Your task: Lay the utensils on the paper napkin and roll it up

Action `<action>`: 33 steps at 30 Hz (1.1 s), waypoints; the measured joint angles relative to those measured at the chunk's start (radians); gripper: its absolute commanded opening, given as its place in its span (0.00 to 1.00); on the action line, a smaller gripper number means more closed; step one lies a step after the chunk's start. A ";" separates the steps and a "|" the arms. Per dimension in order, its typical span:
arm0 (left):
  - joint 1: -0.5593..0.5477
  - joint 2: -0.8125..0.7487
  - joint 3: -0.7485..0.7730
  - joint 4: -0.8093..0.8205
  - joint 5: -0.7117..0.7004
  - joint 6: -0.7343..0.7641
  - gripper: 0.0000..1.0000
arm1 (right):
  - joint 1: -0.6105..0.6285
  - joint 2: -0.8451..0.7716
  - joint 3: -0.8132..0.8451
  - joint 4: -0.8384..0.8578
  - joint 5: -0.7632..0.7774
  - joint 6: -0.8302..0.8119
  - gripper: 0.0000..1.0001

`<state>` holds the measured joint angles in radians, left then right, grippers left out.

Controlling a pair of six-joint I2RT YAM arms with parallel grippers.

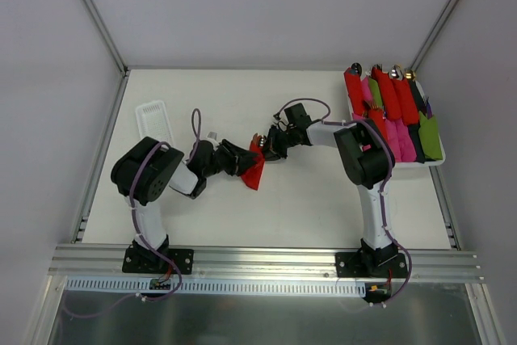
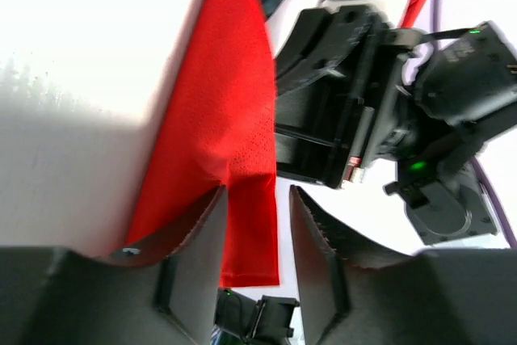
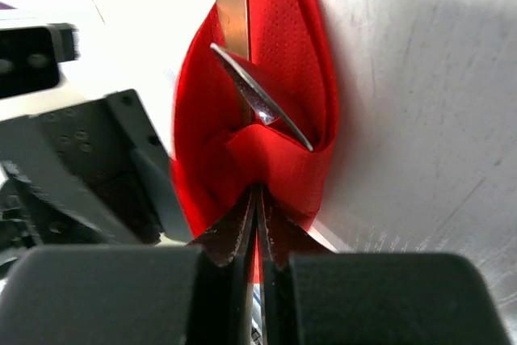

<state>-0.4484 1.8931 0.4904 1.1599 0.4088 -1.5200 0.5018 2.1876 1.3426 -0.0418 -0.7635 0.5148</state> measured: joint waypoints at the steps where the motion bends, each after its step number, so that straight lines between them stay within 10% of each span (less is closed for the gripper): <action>1: 0.009 -0.021 -0.005 -0.019 -0.001 0.016 0.40 | 0.000 0.000 0.000 0.000 0.000 0.000 0.03; 15: 0.117 -0.234 0.089 -0.485 0.025 0.370 0.47 | 0.000 0.000 0.000 0.000 0.000 -0.001 0.03; 33: 0.163 -0.242 -0.095 -0.195 0.117 0.359 0.68 | 0.000 0.000 0.000 0.000 0.000 -0.004 0.03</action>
<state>-0.2855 1.6508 0.3954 0.9646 0.5255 -1.1614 0.5018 2.1876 1.3426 -0.0422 -0.7631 0.5106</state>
